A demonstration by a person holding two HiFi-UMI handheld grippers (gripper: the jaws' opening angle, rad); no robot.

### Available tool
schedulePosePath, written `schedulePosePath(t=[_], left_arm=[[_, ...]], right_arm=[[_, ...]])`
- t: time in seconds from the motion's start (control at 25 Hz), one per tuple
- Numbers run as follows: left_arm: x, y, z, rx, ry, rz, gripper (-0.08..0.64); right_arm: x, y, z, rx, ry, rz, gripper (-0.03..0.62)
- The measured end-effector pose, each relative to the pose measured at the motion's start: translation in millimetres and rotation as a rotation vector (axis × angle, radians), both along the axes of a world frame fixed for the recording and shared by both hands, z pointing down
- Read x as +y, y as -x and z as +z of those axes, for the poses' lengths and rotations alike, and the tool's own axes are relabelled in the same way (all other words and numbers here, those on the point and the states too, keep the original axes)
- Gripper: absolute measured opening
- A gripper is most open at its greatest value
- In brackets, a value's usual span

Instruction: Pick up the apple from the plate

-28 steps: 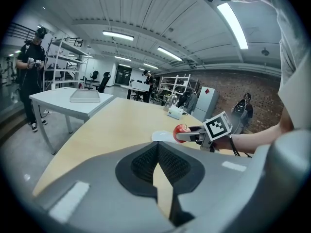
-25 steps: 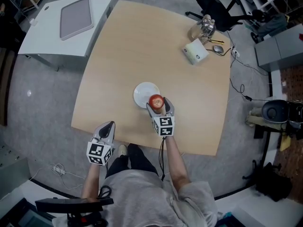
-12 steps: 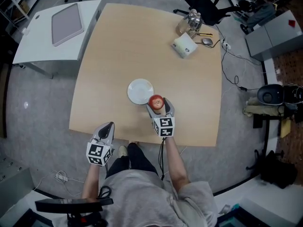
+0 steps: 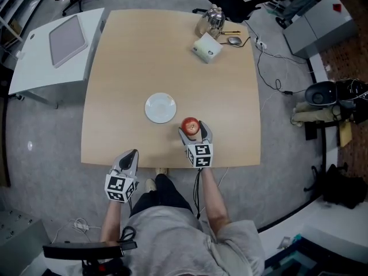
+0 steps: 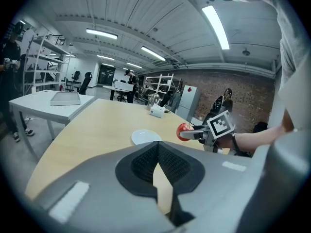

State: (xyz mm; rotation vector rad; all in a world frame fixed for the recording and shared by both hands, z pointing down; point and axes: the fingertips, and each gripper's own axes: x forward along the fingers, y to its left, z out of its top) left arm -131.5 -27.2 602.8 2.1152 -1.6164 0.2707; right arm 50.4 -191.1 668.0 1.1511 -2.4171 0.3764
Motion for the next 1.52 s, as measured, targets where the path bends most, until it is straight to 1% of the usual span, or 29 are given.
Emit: schedulePosePath(t=[0.56,0.96,1.52], left_arm=[[7.3,-32.6,0.1,0.003,-0.008,0.095,0.02],[2.4,-60.9,2.8,0.003,0.002,0.171,0.02],[3.1,-93.8,8.7,0.004,0.01,0.249,0.02]], right_arm=[[28.5,-58.7,2.4,0.029,-0.004,0.11,0.394],[43.6,-104.0,12.8,0.046,0.016,0.192,0.394],[67.0,-152.1,30.2,0.066,0.044,0.274,0.394]])
